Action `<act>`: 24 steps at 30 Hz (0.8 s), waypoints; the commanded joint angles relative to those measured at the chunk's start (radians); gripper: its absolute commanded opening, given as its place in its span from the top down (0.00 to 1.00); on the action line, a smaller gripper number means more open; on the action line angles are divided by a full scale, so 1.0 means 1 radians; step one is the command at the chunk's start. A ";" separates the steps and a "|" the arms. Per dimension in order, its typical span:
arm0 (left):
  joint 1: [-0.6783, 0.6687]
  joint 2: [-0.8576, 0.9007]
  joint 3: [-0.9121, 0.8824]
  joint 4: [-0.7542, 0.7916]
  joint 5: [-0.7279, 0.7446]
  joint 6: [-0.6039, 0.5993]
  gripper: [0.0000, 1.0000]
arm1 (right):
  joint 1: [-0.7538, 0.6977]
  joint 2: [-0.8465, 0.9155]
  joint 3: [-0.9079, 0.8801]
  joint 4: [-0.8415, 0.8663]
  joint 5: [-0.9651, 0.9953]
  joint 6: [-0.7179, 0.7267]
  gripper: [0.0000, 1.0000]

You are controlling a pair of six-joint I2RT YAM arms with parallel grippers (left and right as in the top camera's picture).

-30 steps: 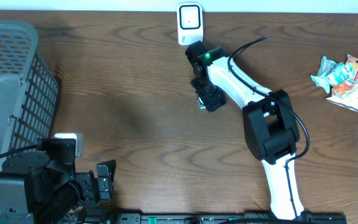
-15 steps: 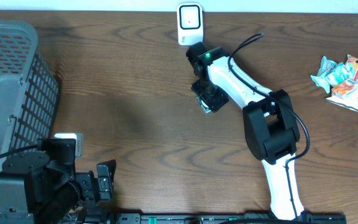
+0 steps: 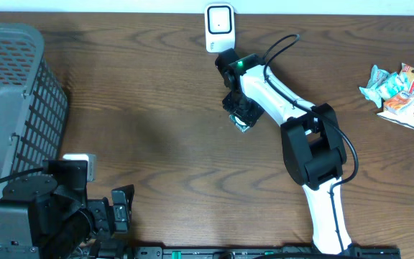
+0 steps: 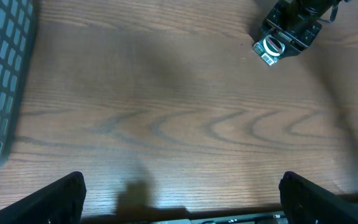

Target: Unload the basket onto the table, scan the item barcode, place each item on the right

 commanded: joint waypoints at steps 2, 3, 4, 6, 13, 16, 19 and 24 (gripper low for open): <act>0.000 0.002 0.003 0.000 -0.010 -0.005 0.02 | -0.003 0.037 0.020 -0.011 0.031 -0.047 0.45; 0.000 0.002 0.003 0.000 -0.010 -0.005 0.02 | -0.003 0.037 0.021 -0.011 0.031 -0.051 0.44; 0.000 0.002 0.003 0.000 -0.010 -0.005 0.03 | -0.003 0.037 0.023 -0.011 0.031 -0.063 0.45; 0.000 0.002 0.003 0.000 -0.010 -0.005 0.02 | -0.003 0.037 0.026 -0.011 0.031 -0.084 0.45; 0.000 0.002 0.003 0.000 -0.010 -0.005 0.02 | -0.003 0.000 0.047 -0.017 0.035 -0.156 0.46; 0.000 0.002 0.003 0.000 -0.010 -0.005 0.02 | -0.004 -0.036 0.050 -0.013 0.066 -0.175 0.42; 0.000 0.002 0.003 0.000 -0.010 -0.005 0.02 | -0.004 -0.077 0.051 0.018 0.088 -0.234 0.41; 0.000 0.002 0.003 0.000 -0.010 -0.005 0.02 | -0.003 -0.123 0.050 0.103 0.088 -0.412 0.41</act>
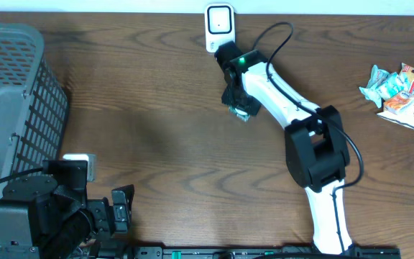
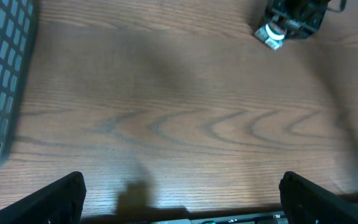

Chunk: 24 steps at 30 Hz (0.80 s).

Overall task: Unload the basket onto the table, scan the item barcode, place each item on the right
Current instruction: 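Lift the Zam-Buk tin up in front of the scanner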

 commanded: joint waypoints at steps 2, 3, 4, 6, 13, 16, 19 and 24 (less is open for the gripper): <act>0.000 0.002 0.003 0.000 -0.010 -0.005 0.02 | -0.003 -0.082 0.026 0.043 0.033 -0.167 0.42; 0.000 0.002 0.003 0.000 -0.010 -0.005 0.02 | -0.003 -0.084 0.026 0.056 0.033 -0.178 0.41; 0.000 0.002 0.003 0.000 -0.010 -0.005 0.03 | -0.003 -0.086 0.026 0.070 0.032 -0.189 0.41; 0.000 0.002 0.003 0.000 -0.010 -0.005 0.02 | -0.003 -0.088 0.026 0.090 0.032 -0.202 0.43; 0.000 0.002 0.003 0.000 -0.010 -0.005 0.02 | -0.002 -0.088 0.026 0.104 0.032 -0.237 0.41; 0.000 0.002 0.003 0.000 -0.010 -0.006 0.02 | -0.002 -0.088 0.026 0.128 0.032 -0.293 0.41; 0.000 0.002 0.003 0.000 -0.010 -0.005 0.02 | -0.002 -0.088 0.026 0.152 0.032 -0.330 0.41; 0.000 0.002 0.003 0.000 -0.010 -0.005 0.02 | -0.002 -0.088 0.026 0.236 0.032 -0.374 0.41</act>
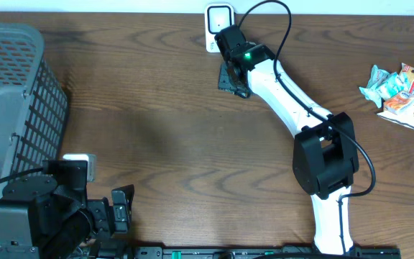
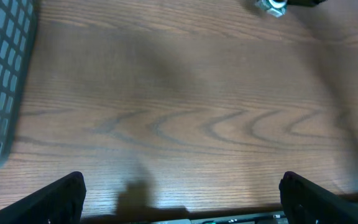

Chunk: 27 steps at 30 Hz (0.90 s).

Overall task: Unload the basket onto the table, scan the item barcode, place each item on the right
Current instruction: 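Lift the Zam-Buk tin up in front of the scanner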

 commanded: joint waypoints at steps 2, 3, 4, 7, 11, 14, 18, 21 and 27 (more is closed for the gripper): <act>0.000 0.002 0.003 0.000 -0.010 -0.005 0.02 | -0.002 -0.024 0.019 0.086 0.023 -0.088 0.42; 0.000 0.002 0.003 0.000 -0.010 -0.005 0.02 | -0.002 -0.024 0.019 0.109 0.023 -0.091 0.42; 0.000 0.002 0.003 0.000 -0.010 -0.005 0.02 | -0.002 -0.024 0.019 0.132 0.023 -0.091 0.42; 0.000 0.002 0.003 0.000 -0.010 -0.005 0.02 | -0.002 -0.024 0.019 0.186 0.023 -0.091 0.43; 0.000 0.002 0.003 0.000 -0.010 -0.005 0.02 | -0.002 -0.024 0.019 0.255 0.023 -0.092 0.42; 0.000 0.002 0.003 0.000 -0.010 -0.005 0.02 | -0.002 -0.024 0.019 0.313 0.021 -0.124 0.40; 0.000 0.002 0.003 0.000 -0.010 -0.005 0.02 | -0.003 -0.024 0.019 0.397 0.016 -0.170 0.40; 0.000 0.002 0.003 0.000 -0.010 -0.005 0.02 | -0.006 -0.024 0.019 0.476 0.016 -0.191 0.44; 0.000 0.002 0.003 0.000 -0.010 -0.005 0.02 | -0.025 -0.024 0.019 0.621 0.016 -0.196 0.44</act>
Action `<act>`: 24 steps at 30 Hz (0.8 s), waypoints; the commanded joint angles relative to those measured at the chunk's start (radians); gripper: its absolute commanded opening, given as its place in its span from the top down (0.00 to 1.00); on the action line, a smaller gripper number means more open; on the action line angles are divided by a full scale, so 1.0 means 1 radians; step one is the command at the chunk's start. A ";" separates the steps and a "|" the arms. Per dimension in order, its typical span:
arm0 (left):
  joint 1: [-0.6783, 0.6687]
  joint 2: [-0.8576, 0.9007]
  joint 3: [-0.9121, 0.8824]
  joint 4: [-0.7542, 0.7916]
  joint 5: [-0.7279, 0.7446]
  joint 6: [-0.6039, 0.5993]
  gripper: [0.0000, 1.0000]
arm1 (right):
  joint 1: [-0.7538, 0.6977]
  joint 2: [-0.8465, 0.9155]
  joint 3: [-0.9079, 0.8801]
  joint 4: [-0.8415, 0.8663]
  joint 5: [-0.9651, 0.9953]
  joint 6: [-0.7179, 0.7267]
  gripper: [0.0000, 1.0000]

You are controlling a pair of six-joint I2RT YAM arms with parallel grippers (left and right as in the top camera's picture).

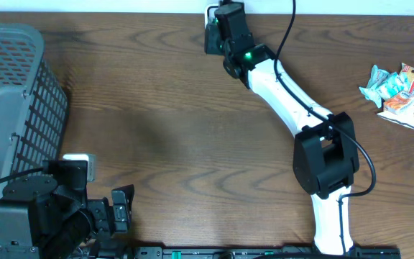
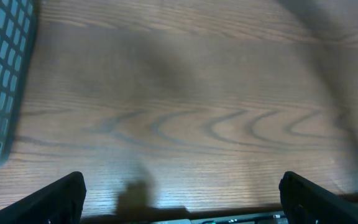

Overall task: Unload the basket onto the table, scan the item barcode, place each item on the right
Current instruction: 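Lift the Zam-Buk tin up in front of the scanner, then hold the Zam-Buk tin facing the scanner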

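At the table's far edge my right gripper (image 1: 218, 30) sits right over the white barcode scanner (image 1: 208, 13), of which only a thin white sliver shows at its left side. The small item is hidden under that gripper and arm, and the fingers themselves do not show from above. My left gripper (image 2: 182, 199) rests at the near left of the table. Its two black fingers (image 2: 55, 199) stand wide apart with nothing but bare wood between them.
A grey mesh basket (image 1: 9, 101) fills the left edge of the table and shows at the left of the left wrist view too. Several snack packets (image 1: 399, 90) lie at the far right. The white right arm (image 1: 293, 93) stretches diagonally across the middle right.
My right gripper has moved farther back, from just below the scanner to over it. The small item it held no longer shows in either view. The left arm has not moved.
My right gripper first held a small round white item mid-table, below the scanner. At each later moment it stood closer to the scanner with the item in its jaws. Now it covers the scanner. My left gripper stayed open in place throughout.
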 commanded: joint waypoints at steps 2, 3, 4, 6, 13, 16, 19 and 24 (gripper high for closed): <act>0.000 0.002 0.003 0.000 -0.010 -0.005 0.03 | -0.025 -0.023 0.019 0.060 0.016 -0.037 0.44; 0.000 0.002 0.003 0.000 -0.010 -0.005 0.02 | -0.028 -0.020 0.019 0.077 0.016 -0.053 0.44; 0.000 0.002 0.003 0.000 -0.010 -0.005 0.03 | -0.030 -0.019 0.019 0.095 0.016 -0.072 0.44; 0.000 0.002 0.003 0.000 -0.010 -0.005 0.03 | -0.033 -0.013 0.019 0.138 0.017 -0.122 0.44; 0.000 0.002 0.003 0.000 -0.010 -0.005 0.02 | -0.038 0.038 0.019 0.307 0.028 -0.227 0.44; 0.000 0.002 0.003 0.000 -0.010 -0.005 0.02 | -0.045 0.083 0.019 0.385 0.028 -0.226 0.44; 0.000 0.002 0.003 0.000 -0.010 -0.005 0.02 | -0.049 0.140 0.019 0.471 0.029 -0.226 0.43; 0.000 0.002 0.003 0.000 -0.010 -0.005 0.02 | -0.048 0.203 0.019 0.554 0.089 -0.226 0.44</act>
